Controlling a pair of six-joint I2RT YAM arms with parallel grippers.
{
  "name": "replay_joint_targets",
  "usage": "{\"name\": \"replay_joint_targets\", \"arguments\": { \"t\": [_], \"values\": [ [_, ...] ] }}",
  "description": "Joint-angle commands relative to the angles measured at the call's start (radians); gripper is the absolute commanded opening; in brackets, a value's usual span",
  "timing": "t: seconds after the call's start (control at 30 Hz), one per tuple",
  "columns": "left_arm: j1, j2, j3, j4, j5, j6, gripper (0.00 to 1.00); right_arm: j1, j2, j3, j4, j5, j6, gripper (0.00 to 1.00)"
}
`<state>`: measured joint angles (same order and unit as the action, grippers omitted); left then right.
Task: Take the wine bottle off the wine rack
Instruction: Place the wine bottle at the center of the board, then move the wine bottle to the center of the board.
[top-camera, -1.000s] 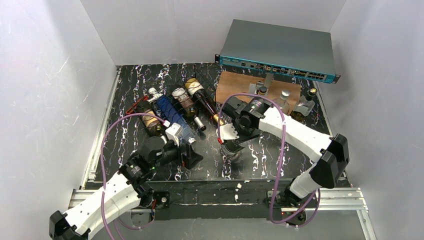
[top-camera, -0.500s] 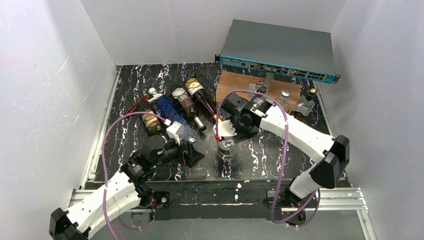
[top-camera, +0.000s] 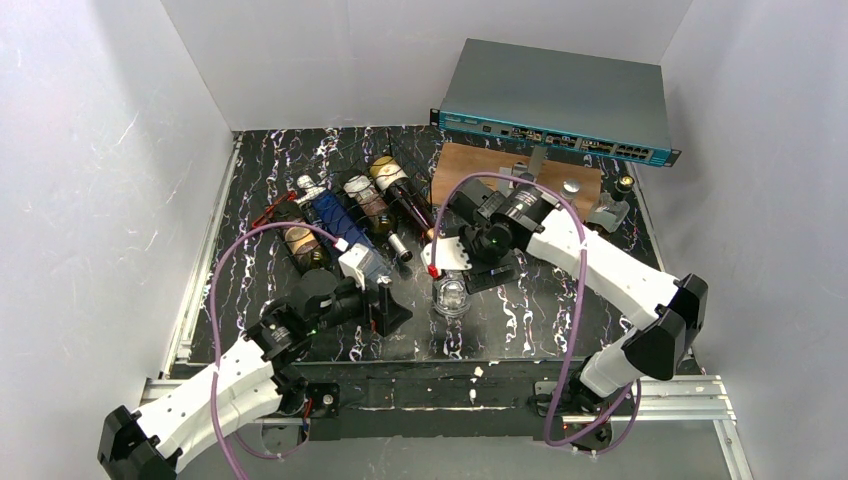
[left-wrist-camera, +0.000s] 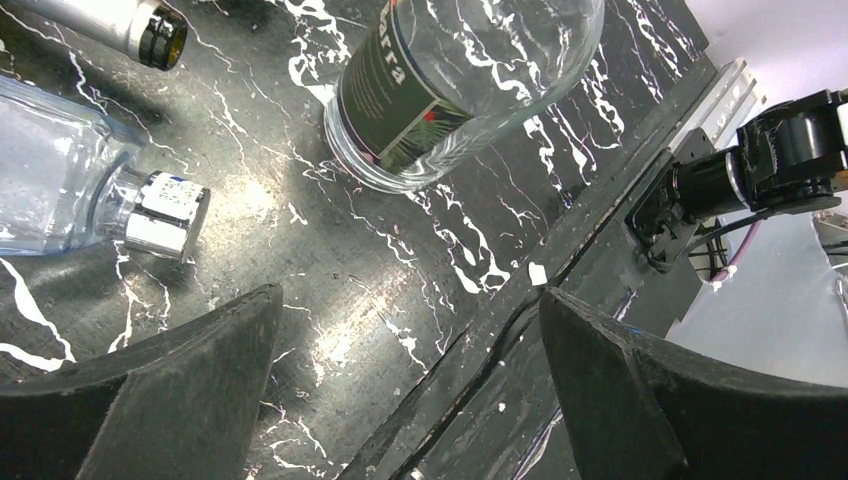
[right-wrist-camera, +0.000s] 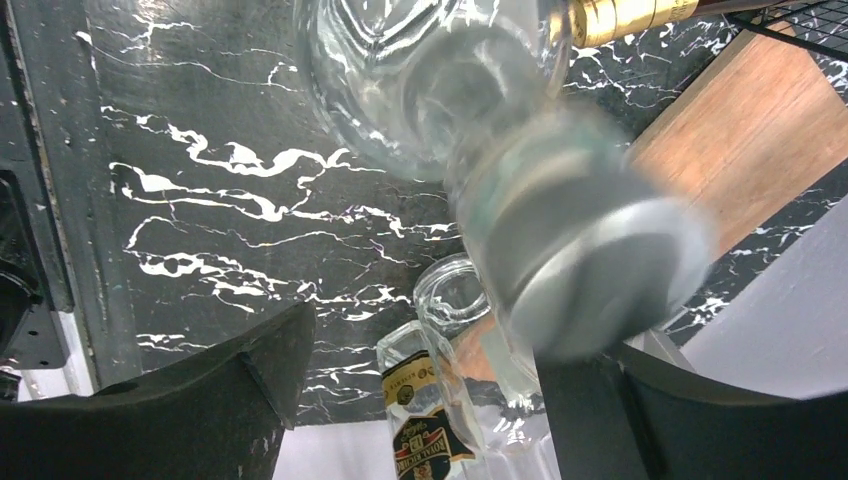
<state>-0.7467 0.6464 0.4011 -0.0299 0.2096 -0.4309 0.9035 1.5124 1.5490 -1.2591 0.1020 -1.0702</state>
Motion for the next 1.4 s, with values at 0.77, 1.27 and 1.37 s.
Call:
{"name": "replay_joint_targets", "arguments": {
  "t": [0.77, 1.27, 1.37],
  "values": [
    [-0.02, -0.12, 0.202, -0.346, -0.177, -0.177, 0.99, -0.238, -0.199, -0.245, 0.601, -0.624, 0.632, 0.94],
    [-0.021, -0.254, 0.167, -0.475, -0.292, -0.31, 0.99, -0.262, -0.216, -0.357, 0.784, -0.711, 0.716, 0.7],
    [-0.022, -0.269, 0.161, -0.485, -0.296, -0.32, 0.99, -0.262, -0.217, -0.36, 0.783, -0.707, 0.7, 0.62]
  ]
}}
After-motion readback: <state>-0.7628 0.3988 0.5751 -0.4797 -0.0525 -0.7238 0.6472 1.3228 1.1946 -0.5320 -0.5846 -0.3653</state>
